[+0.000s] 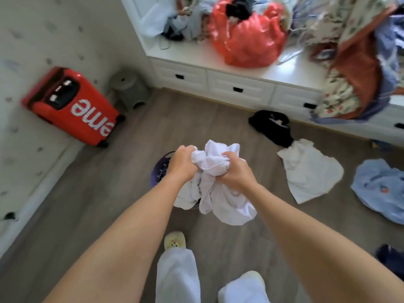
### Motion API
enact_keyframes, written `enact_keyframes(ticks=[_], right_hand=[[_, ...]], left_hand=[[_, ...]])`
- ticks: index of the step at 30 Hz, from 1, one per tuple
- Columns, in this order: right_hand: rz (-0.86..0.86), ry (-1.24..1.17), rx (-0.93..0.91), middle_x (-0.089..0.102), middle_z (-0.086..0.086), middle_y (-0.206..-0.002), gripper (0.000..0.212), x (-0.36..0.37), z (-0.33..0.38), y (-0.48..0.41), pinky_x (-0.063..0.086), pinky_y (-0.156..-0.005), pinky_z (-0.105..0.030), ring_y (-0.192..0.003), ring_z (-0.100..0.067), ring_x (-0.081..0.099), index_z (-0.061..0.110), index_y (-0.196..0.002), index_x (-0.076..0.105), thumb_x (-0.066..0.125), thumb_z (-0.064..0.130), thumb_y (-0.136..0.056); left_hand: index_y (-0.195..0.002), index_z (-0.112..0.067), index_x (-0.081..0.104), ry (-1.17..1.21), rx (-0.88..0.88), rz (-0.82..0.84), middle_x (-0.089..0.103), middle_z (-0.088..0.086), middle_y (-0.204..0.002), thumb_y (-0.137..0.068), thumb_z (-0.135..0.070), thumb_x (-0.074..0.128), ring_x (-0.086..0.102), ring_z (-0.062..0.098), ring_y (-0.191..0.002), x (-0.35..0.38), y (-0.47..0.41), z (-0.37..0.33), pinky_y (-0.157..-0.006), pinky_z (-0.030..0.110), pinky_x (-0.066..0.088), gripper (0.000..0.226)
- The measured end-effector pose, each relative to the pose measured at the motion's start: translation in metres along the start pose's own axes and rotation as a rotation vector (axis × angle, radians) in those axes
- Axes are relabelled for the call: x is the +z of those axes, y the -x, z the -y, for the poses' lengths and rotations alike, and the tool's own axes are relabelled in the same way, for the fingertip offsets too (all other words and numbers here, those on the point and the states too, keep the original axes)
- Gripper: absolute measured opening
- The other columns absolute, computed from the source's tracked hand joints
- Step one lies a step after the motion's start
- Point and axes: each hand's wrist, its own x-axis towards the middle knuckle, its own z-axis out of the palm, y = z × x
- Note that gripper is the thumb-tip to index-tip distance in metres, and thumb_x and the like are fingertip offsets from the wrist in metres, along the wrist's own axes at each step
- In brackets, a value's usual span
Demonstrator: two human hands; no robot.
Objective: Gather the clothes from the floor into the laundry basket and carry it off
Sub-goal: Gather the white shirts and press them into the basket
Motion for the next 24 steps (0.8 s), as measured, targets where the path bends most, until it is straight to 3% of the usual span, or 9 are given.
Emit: enact_keyframes(ticks=[7,10,14,18,21,24], right_hand=[[0.089,0.056,0.010,0.052,0.008,-0.084,0.049,0.101,0.057,-0.053,0.052,-0.083,-0.036,-0.085,-0.022,0.057,0.023,-0.122,0.052,0.068,0.025,-0.075],[0.078,0.043,0.056,0.062,-0.001,-0.093,0.047,0.140,0.079,-0.090,0.051,-0.078,-0.034,-0.083,-0.021,0.055,0.021,-0.119,0.052,0.067,0.022,-0.074],[0.087,-0.044,0.075,0.060,0.005,-0.087,0.045,0.194,0.101,-0.138,0.047,-0.067,-0.029,-0.079,-0.016,0.057,0.022,-0.118,0.050,0.068,0.024,-0.076],[0.079,-0.084,0.105,0.060,0.009,-0.102,0.061,0.236,0.094,-0.176,0.042,-0.065,-0.018,-0.089,-0.011,0.058,0.024,-0.134,0.045,0.069,0.021,-0.078],[0.000,-0.113,0.169,0.058,0.011,-0.114,0.067,0.252,0.064,-0.189,0.041,-0.068,-0.016,-0.098,-0.010,0.056,0.028,-0.138,0.043,0.069,0.019,-0.077],[-0.078,-0.142,0.285,0.055,0.015,-0.117,0.068,0.257,0.027,-0.193,0.039,-0.072,-0.018,-0.099,-0.008,0.054,0.031,-0.138,0.043,0.070,0.021,-0.076]], left_hand=[[-0.088,-0.017,0.063,0.107,-0.101,0.043,0.064,0.011,-0.106,-0.075,-0.008,0.062,0.058,0.034,-0.098,-0.031,-0.039,0.110,-0.080,0.040,0.052,0.016],[-0.094,-0.011,0.066,0.141,-0.086,0.101,0.067,0.011,-0.106,-0.077,-0.005,0.059,0.060,0.035,-0.097,-0.040,-0.078,0.151,-0.078,0.037,0.052,0.020],[-0.096,-0.014,0.069,0.203,-0.045,0.144,0.071,0.006,-0.103,-0.078,-0.002,0.054,0.062,0.029,-0.093,-0.047,-0.126,0.206,-0.071,0.030,0.048,0.026],[-0.085,-0.024,0.060,0.228,-0.066,0.283,0.059,-0.009,-0.075,-0.084,-0.017,0.059,0.057,0.019,-0.077,-0.026,-0.159,0.250,-0.056,0.024,0.036,0.007],[-0.086,-0.026,0.055,0.295,-0.035,0.390,0.061,-0.005,-0.082,-0.081,-0.014,0.064,0.060,0.021,-0.083,0.003,-0.174,0.261,-0.064,0.027,0.040,0.016],[-0.093,-0.018,0.060,0.393,-0.011,0.459,0.065,-0.002,-0.088,-0.078,-0.013,0.067,0.061,0.020,-0.085,0.039,-0.184,0.254,-0.068,0.029,0.044,0.016]])
